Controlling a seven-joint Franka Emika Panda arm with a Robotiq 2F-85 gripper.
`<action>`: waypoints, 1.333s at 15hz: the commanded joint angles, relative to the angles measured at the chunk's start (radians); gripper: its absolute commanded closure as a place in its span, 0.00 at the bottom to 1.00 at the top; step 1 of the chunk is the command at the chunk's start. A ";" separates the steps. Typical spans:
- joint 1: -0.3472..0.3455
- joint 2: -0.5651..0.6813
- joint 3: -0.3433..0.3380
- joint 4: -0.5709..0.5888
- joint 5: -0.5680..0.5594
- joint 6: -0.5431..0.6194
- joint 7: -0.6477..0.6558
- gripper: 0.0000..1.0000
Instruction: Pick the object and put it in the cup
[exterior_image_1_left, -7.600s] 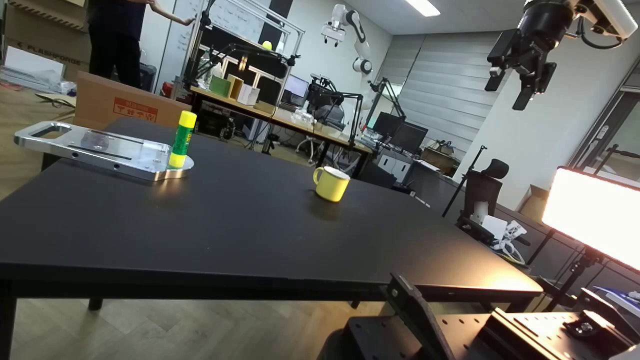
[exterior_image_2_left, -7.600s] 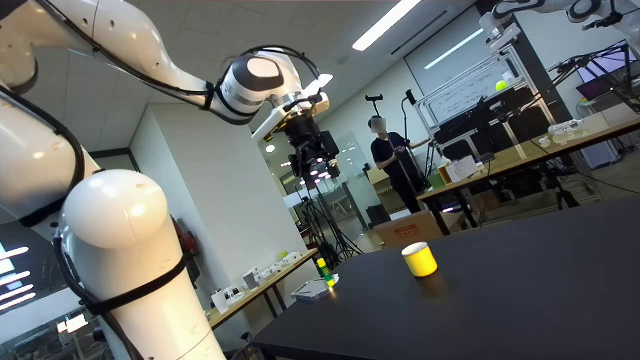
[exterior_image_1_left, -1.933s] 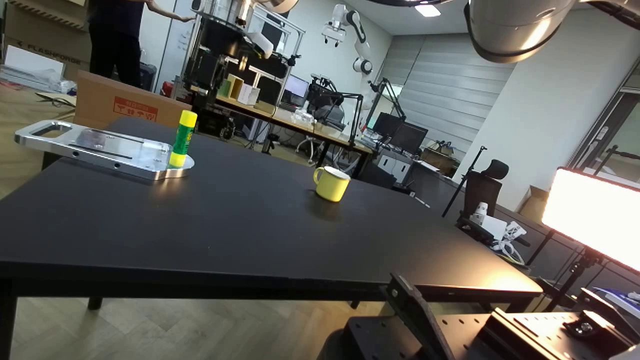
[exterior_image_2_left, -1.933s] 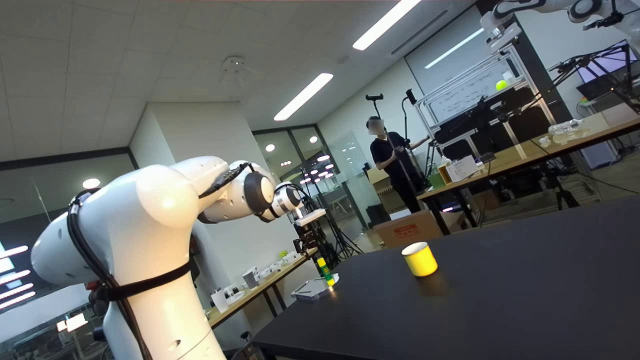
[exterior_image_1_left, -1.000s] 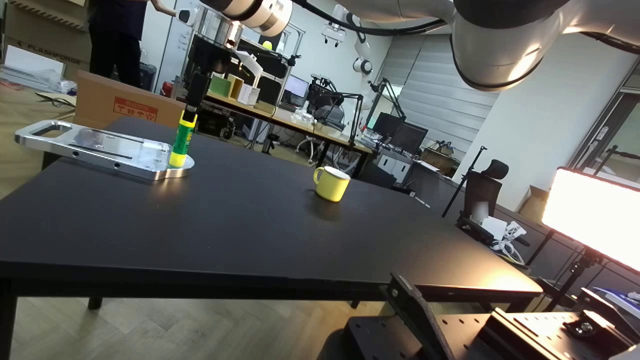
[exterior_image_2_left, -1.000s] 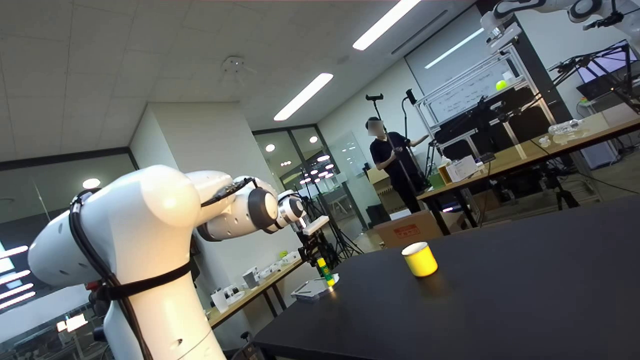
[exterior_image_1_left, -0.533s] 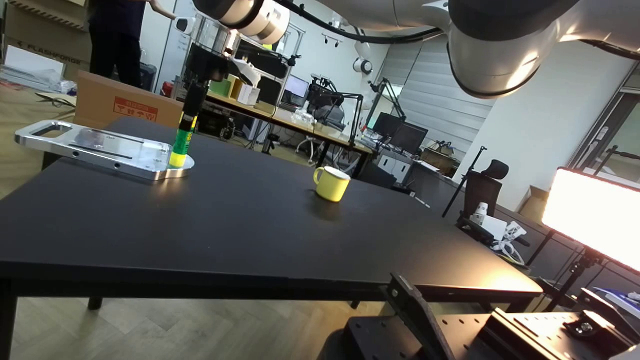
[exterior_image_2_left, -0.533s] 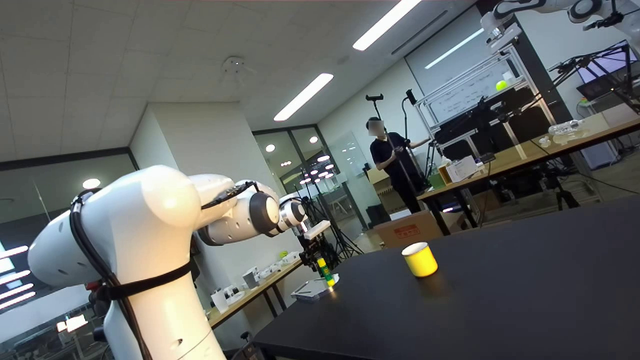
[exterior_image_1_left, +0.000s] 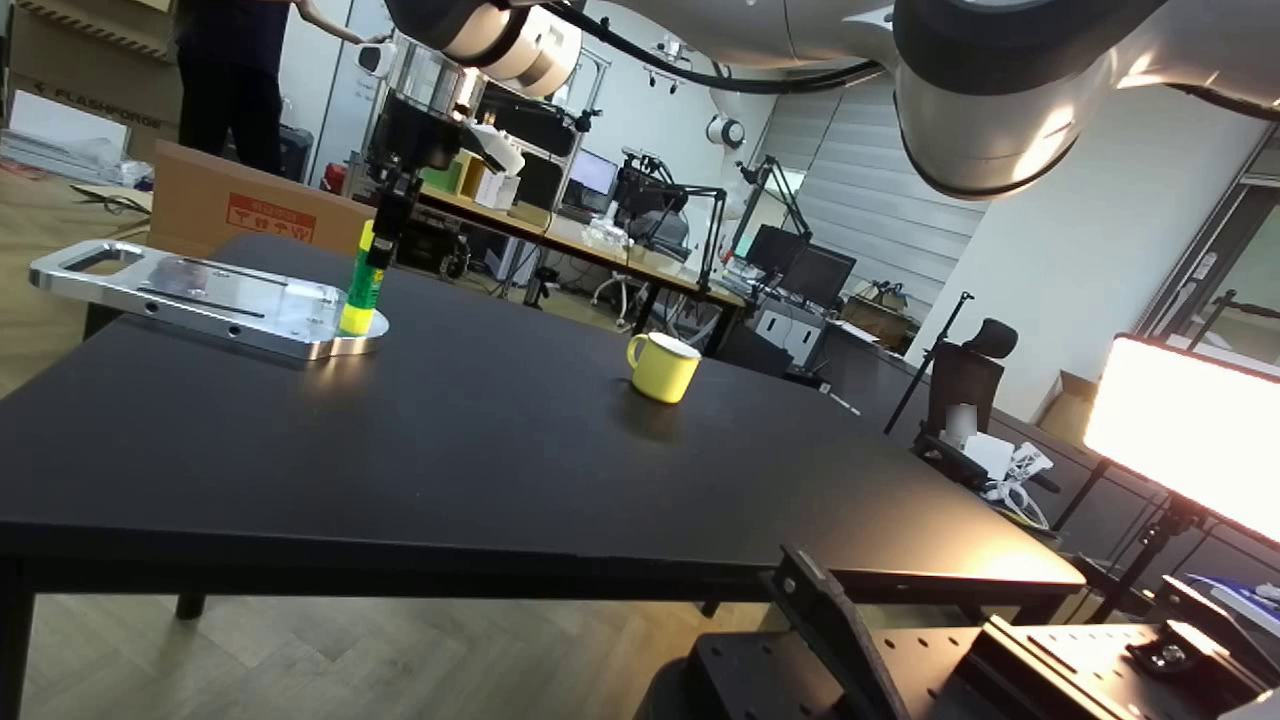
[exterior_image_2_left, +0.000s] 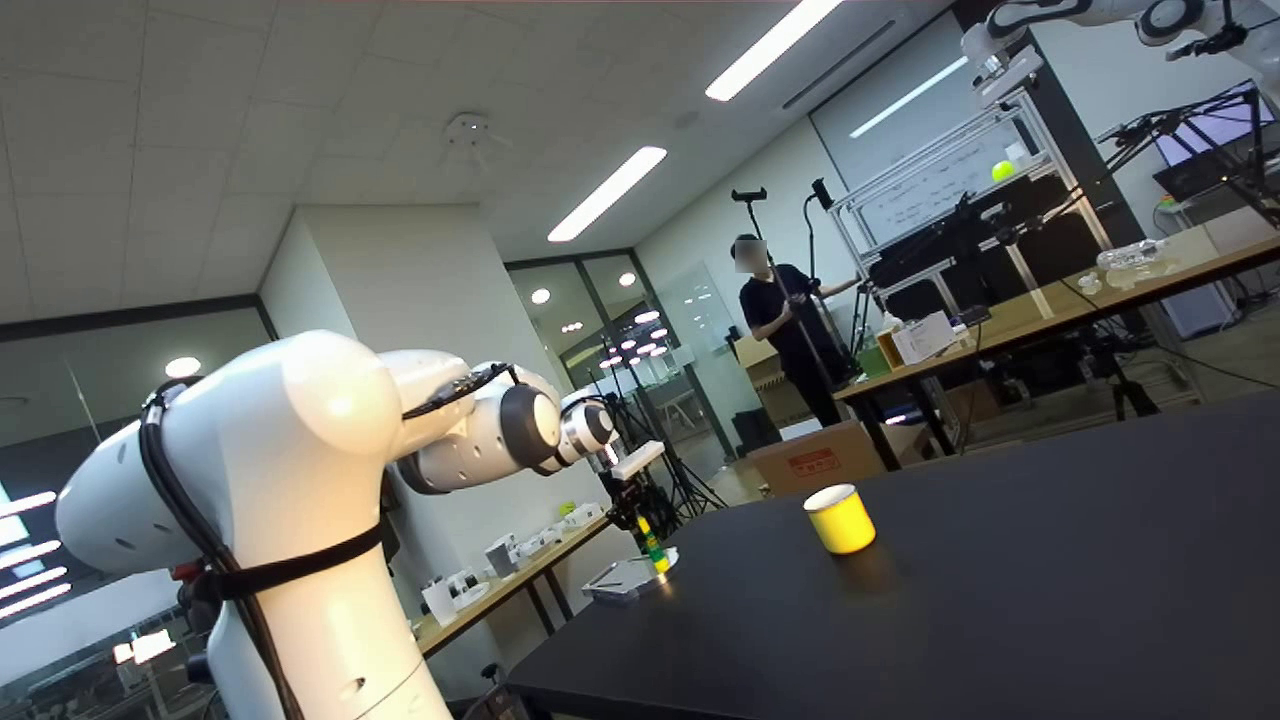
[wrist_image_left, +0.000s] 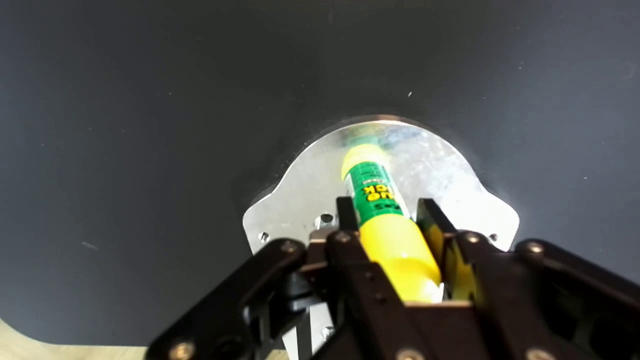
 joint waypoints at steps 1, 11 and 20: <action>0.005 0.012 -0.030 0.087 0.007 -0.065 0.030 0.91; -0.089 -0.064 -0.111 0.125 -0.009 -0.144 0.148 0.91; -0.250 -0.148 -0.171 0.047 -0.010 -0.158 0.298 0.91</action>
